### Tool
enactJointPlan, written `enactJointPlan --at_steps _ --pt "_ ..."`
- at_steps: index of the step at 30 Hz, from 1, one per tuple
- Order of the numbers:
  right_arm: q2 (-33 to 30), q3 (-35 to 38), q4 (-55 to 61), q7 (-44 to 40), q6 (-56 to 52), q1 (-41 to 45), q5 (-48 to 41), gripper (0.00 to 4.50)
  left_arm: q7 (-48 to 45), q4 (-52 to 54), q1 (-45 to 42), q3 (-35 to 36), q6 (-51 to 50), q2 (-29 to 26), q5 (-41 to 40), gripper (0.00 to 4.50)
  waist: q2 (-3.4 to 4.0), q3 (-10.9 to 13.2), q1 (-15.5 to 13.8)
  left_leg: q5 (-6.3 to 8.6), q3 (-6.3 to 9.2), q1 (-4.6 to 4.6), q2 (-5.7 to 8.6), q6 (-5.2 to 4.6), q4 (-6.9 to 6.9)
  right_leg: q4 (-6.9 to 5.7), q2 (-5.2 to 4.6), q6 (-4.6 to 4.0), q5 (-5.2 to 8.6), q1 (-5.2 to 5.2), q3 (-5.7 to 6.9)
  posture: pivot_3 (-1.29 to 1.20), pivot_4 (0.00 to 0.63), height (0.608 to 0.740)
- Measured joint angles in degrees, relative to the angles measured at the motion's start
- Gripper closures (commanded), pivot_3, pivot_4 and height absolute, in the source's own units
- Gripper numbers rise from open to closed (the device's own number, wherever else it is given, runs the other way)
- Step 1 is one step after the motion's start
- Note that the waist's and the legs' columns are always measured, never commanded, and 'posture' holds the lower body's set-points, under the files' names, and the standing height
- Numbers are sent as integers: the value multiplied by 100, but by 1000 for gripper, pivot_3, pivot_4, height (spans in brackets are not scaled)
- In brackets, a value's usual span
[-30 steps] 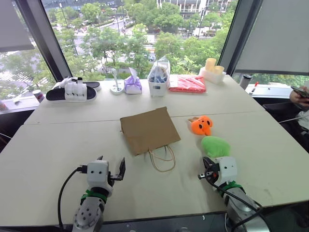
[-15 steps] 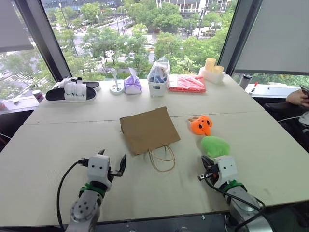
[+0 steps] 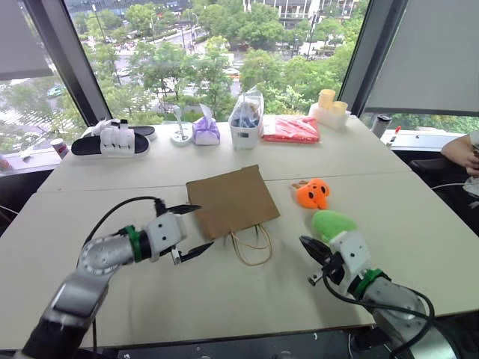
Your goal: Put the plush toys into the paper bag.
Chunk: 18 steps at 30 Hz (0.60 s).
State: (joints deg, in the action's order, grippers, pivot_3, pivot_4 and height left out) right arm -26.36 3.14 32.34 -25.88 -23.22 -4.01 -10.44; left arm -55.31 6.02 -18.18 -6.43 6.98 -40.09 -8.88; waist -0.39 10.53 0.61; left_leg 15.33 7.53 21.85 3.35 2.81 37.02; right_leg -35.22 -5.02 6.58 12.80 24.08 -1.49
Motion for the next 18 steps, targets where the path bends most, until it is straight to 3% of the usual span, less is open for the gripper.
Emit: enactJointPlan --at_steps 3,6,7,9,16,18 --pt "3 102 18 100 -156 66 -3 4500 -444 -665 -366 -288 404 69 66 52 0 0 5 0 1 6 0 0 -5 -1 1 22 -12 10 1 0 150 740" --pt "15 179 84 169 -304 93 -32 4500 -710 -1533 -1028 -571 887 480 212 52 -1 1 -24 -1 5 16 3 0 4 -2 3 23 -14 15 3 0 150 740" --pt "21 172 155 178 -334 100 -51 4500 -713 -1747 -1196 -635 1026 624 266 284 -1 0 -25 -1 5 17 5 0 4 -2 2 24 -14 15 2 0 150 740" --pt "23 172 252 200 -379 89 -51 4500 -709 -2140 -1454 -728 1333 895 384 837 -2 0 -9 -1 4 18 6 0 6 0 2 25 -14 15 2 0 150 740" --pt "27 163 352 326 -422 -43 14 4500 -707 -2988 -1831 -900 1863 1454 593 4329 -2 0 21 -1 4 17 4 -1 3 -7 4 25 -14 21 2 0 150 740" --pt "28 163 362 354 -422 -50 17 4500 -745 -3045 -1846 -894 1874 1457 583 4430 -2 0 13 -1 4 17 4 -1 4 -9 4 25 -15 21 2 0 150 740"
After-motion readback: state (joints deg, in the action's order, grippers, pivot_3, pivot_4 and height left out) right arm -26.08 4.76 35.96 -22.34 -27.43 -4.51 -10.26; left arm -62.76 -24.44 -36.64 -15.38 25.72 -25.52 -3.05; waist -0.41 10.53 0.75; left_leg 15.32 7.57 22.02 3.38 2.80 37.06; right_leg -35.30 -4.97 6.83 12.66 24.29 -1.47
